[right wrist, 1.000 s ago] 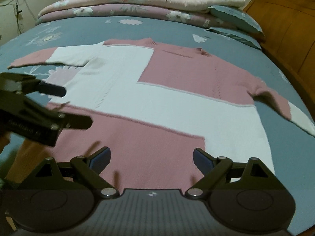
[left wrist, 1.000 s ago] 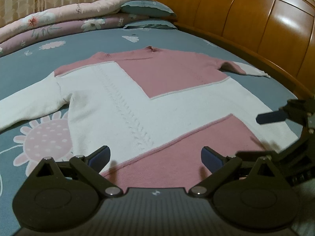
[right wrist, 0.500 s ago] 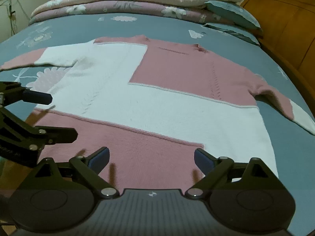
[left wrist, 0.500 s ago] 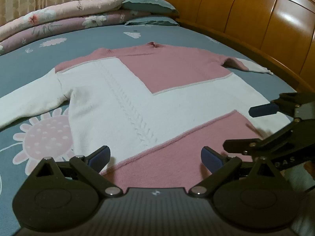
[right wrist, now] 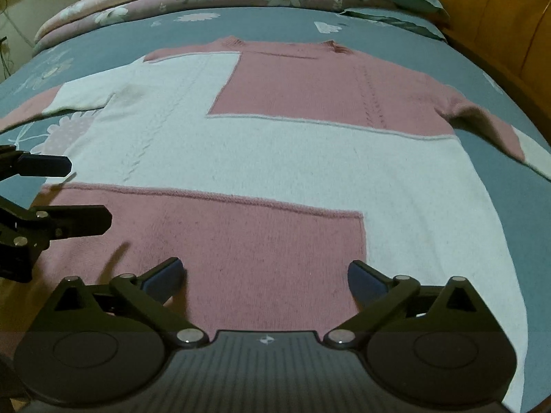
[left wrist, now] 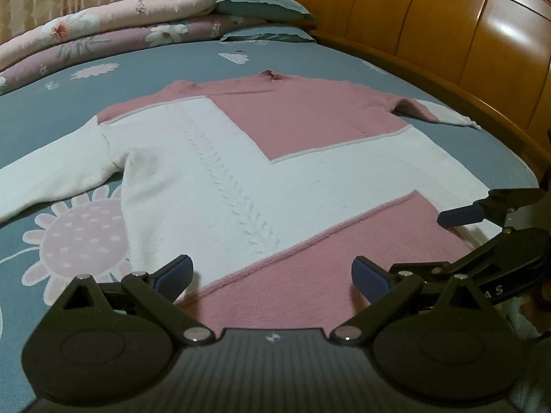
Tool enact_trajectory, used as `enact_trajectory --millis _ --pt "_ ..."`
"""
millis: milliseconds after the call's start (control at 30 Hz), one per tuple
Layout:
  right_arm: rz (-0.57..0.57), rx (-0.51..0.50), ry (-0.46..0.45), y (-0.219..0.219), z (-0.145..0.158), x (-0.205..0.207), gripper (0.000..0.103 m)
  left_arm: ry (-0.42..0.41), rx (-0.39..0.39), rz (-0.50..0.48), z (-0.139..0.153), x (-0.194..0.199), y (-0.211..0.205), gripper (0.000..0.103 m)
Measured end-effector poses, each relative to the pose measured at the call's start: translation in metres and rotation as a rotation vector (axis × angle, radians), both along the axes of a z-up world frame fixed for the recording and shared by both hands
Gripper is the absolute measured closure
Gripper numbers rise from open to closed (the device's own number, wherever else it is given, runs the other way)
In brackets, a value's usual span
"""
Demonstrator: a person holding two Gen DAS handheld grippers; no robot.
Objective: Fold clothes
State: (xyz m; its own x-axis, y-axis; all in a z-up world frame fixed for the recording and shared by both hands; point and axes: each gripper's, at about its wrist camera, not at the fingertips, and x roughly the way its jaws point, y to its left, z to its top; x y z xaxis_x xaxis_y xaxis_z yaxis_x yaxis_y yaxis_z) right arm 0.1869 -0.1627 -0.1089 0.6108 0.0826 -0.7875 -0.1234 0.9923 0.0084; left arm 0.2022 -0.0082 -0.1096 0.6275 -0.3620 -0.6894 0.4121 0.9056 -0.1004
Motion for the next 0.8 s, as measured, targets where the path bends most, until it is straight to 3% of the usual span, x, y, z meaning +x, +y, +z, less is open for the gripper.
enact_trajectory --millis 600,800 --pt "-0.033 0.024 0.009 -0.006 -0.003 -0.016 0.000 0.016 -0.008 -0.009 -0.006 0.002 -0.001 0.005" --pt "-0.035 0.023 -0.028 -0.006 -0.006 -0.023 0.000 0.024 -0.018 -0.015 -0.010 0.003 -0.002 0.001"
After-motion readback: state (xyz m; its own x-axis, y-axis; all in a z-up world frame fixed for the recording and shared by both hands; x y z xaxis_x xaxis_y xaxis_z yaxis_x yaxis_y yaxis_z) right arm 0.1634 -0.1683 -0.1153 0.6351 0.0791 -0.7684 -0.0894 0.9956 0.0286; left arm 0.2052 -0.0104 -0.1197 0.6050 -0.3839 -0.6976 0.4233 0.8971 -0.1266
